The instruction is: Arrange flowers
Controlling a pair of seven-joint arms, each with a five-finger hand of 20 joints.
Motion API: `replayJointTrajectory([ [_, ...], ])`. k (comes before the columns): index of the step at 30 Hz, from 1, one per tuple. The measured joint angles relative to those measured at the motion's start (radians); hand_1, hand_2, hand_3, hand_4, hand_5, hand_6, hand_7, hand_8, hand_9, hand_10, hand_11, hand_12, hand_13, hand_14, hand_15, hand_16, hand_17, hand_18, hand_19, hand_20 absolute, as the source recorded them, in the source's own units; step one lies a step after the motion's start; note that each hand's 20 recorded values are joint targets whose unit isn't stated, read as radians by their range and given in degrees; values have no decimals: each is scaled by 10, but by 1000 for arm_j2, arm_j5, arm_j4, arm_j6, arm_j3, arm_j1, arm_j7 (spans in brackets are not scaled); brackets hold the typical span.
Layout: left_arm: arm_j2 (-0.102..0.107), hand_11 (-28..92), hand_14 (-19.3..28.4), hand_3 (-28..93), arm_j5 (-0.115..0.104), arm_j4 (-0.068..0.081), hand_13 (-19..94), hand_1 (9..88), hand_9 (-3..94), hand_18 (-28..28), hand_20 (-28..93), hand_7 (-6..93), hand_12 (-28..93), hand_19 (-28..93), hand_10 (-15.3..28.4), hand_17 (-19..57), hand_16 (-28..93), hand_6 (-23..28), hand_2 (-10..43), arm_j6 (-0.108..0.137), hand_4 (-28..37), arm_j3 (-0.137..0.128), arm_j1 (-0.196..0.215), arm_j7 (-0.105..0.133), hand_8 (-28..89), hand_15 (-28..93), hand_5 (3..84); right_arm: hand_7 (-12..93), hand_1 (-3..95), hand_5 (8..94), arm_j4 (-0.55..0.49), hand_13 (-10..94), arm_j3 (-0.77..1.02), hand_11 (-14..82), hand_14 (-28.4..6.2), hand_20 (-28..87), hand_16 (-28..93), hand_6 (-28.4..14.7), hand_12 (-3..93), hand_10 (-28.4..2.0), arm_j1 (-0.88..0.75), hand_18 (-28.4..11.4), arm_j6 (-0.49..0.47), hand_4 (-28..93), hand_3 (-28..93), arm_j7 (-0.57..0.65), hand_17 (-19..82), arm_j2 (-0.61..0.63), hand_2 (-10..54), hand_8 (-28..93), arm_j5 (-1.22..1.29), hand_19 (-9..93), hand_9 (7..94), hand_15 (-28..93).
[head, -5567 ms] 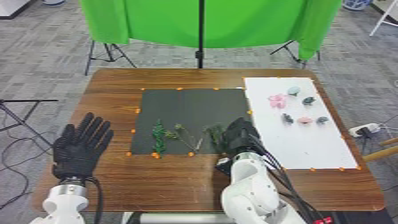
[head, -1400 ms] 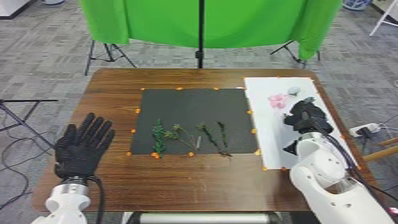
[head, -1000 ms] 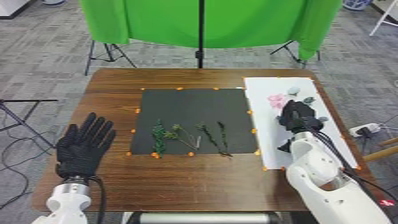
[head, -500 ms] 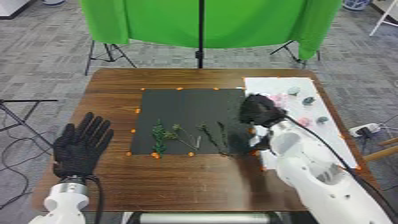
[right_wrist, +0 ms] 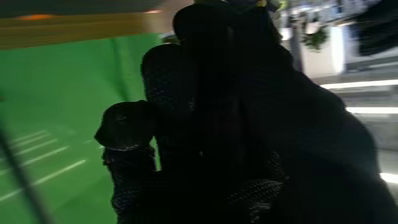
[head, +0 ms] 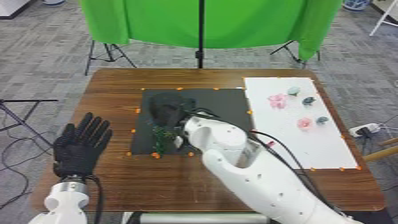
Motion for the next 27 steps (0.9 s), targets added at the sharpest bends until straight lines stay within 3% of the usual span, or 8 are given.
replayJointTrajectory([
  [4,20,259,156,786,-7,0,291,288,407,145,96,116,54,395,149,-89,-128,93,141,14,-283,20,-11,20,-108,425,457,252,747,773,75,678,-29,81,-100,564,411,-40,440,-123,1,-215,8,-283,487,-25,316,-79,-95,87,-100,924,894,610],
  [6,27,268,156,786,-7,1,293,288,407,146,93,120,49,402,148,-89,-136,92,141,14,-283,28,-21,21,-111,438,458,233,860,813,130,684,-39,77,-98,588,440,-34,460,-123,2,-199,10,-283,312,-31,301,-116,-95,117,-164,916,916,598],
  [9,33,274,156,787,-7,2,292,287,407,147,86,123,44,410,147,-89,-146,92,141,14,-283,35,-37,21,-113,447,457,229,934,855,184,690,-50,79,-90,592,463,-17,451,-120,0,-204,11,-283,195,-29,306,-149,-95,109,-215,916,925,577],
  [14,35,271,156,786,-7,2,289,287,404,146,79,121,42,411,148,-90,-150,93,142,12,-283,31,-43,21,-113,445,456,235,946,848,185,694,-63,81,-86,564,456,-7,427,-115,-10,-234,15,-283,147,-10,330,-149,-95,68,-213,925,912,565],
  [21,34,275,156,786,-8,0,290,287,403,146,77,121,44,413,149,-90,-149,93,143,10,-283,13,-28,22,-112,451,457,235,946,837,179,670,-62,80,-97,556,454,-7,419,-121,-20,-240,32,-283,123,12,326,-140,-95,55,-223,926,892,574],
  [22,33,275,156,786,-8,0,289,287,403,146,77,121,45,413,149,-90,-149,94,143,10,-283,11,-26,22,-112,452,457,237,946,834,179,665,-61,85,-98,549,444,-8,412,-120,-22,-244,34,145,-144,12,326,-139,-95,48,-231,929,886,583],
  [23,32,275,156,785,-8,0,289,287,403,146,76,121,45,413,149,-91,-149,94,143,9,-283,10,-25,22,-111,452,456,241,946,828,179,660,-59,86,-99,545,439,-8,406,-119,-24,-246,35,314,-249,12,325,-138,-95,42,-243,929,879,587],
  [27,28,273,156,786,-8,-1,287,288,402,144,75,119,45,408,151,-90,-149,95,141,7,-283,5,-17,20,-110,447,456,234,946,796,179,636,-46,90,-105,543,435,-12,399,-118,-31,-250,37,350,-282,14,323,-130,-95,16,-264,931,852,609],
])
